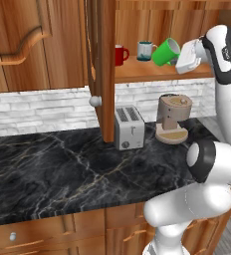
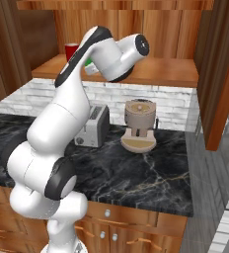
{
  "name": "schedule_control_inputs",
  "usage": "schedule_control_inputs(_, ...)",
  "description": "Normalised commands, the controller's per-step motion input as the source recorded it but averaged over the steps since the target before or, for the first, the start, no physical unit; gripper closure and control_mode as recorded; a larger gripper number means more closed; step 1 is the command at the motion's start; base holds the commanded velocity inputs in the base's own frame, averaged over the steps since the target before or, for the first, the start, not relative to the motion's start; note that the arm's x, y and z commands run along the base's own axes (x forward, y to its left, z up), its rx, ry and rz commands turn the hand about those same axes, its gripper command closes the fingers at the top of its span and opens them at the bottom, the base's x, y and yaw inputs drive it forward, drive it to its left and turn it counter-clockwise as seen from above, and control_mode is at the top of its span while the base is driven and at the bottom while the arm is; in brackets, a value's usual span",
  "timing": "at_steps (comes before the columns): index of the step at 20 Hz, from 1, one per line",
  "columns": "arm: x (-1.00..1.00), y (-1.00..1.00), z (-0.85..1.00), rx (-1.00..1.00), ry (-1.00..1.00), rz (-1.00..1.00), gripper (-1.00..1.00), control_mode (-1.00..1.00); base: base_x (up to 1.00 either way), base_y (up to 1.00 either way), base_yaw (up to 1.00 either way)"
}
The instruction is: Pick the mug on the counter and place it in the cabinet with the handle facing the right, like the mugs already inside.
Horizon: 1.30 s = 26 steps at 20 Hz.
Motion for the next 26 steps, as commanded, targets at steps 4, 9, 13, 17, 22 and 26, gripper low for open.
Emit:
schedule_control_inputs(4, -0.09, 0.02, -0.04, -0.03, 0.02, -0.03, 1.0, -1.0, 0.0, 0.0, 0.0)
schedule_control_inputs(9, -0.02, 0.0, -0.01, -0.03, 0.08, -0.03, 1.0, -1.0, 0.0, 0.0, 0.0)
schedule_control_inputs(13, 0.0, 0.0, -0.02, 0.0, 0.08, -0.02, 1.0, -1.0, 0.0, 0.0, 0.0)
schedule_control_inputs(17, -0.01, 0.0, -0.05, 0.02, 0.05, -0.02, 1.0, -1.0, 0.0, 0.0, 0.0)
schedule_control_inputs(22, -0.01, 0.0, -0.08, 0.03, 0.03, -0.02, 1.0, -1.0, 0.0, 0.0, 0.0)
schedule_control_inputs(26, 0.01, 0.02, -0.02, 0.01, 0.01, -0.01, 1.0, -1.0, 0.0, 0.0, 0.0)
